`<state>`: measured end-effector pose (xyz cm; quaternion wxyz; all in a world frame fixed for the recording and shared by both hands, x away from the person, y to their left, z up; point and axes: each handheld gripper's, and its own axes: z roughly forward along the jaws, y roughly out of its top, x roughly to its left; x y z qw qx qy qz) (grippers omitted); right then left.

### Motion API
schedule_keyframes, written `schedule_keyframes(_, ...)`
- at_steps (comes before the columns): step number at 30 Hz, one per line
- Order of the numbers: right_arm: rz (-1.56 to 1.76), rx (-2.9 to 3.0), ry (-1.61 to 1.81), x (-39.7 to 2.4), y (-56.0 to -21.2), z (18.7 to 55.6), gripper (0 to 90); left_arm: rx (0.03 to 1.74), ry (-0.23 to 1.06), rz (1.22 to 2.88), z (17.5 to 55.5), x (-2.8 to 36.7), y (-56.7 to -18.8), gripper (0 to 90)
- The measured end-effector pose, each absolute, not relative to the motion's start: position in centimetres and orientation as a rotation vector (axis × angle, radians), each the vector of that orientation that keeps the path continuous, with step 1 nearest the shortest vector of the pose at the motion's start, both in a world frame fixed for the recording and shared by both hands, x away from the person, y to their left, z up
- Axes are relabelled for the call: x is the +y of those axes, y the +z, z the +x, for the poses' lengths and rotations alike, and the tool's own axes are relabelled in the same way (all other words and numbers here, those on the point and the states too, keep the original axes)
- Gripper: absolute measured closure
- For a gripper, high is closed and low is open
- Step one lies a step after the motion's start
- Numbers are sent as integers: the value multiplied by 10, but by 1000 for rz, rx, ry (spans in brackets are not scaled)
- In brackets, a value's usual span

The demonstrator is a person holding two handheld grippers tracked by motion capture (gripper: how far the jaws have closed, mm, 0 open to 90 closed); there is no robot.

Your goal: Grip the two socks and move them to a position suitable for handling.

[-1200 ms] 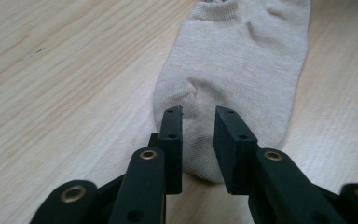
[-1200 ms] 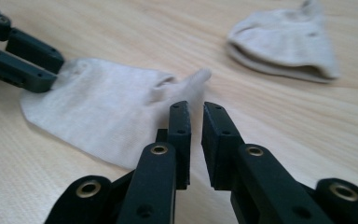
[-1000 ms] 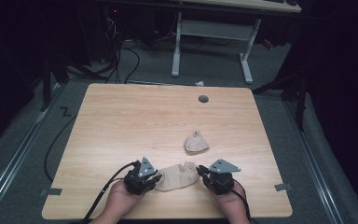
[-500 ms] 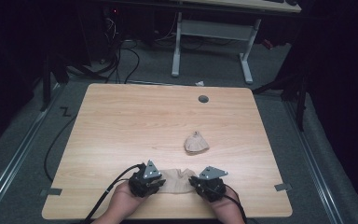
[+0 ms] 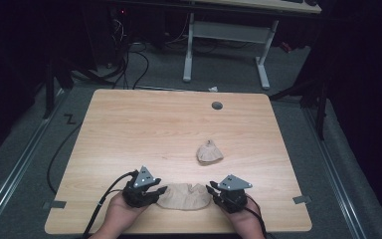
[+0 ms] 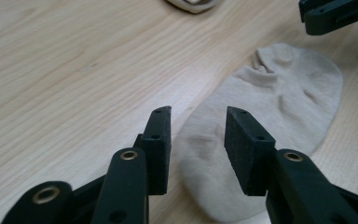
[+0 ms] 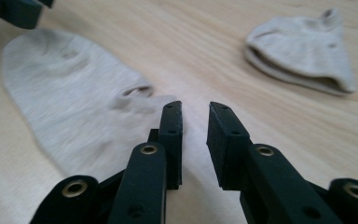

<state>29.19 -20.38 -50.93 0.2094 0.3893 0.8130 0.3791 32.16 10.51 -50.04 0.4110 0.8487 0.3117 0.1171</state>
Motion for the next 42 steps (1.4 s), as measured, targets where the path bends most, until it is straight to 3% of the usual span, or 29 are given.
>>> schedule_keyframes(5,1115,2190,1060,-211,-505,310,779,813,362,2122,317,121,-500,573)
schedule_keyframes(16,1200,2103,1030,-219,-497,369,819,922,372,2045,314,155,-496,505)
schedule_keyframes(23,1290,2131,918,-222,-510,414,845,953,356,2024,318,162,-497,475)
schedule_keyframes(31,1274,2214,842,-218,-522,420,899,940,345,2052,318,155,-502,473)
schedule_keyframes(42,1137,2315,880,-202,-523,386,899,888,325,2098,315,144,-504,469)
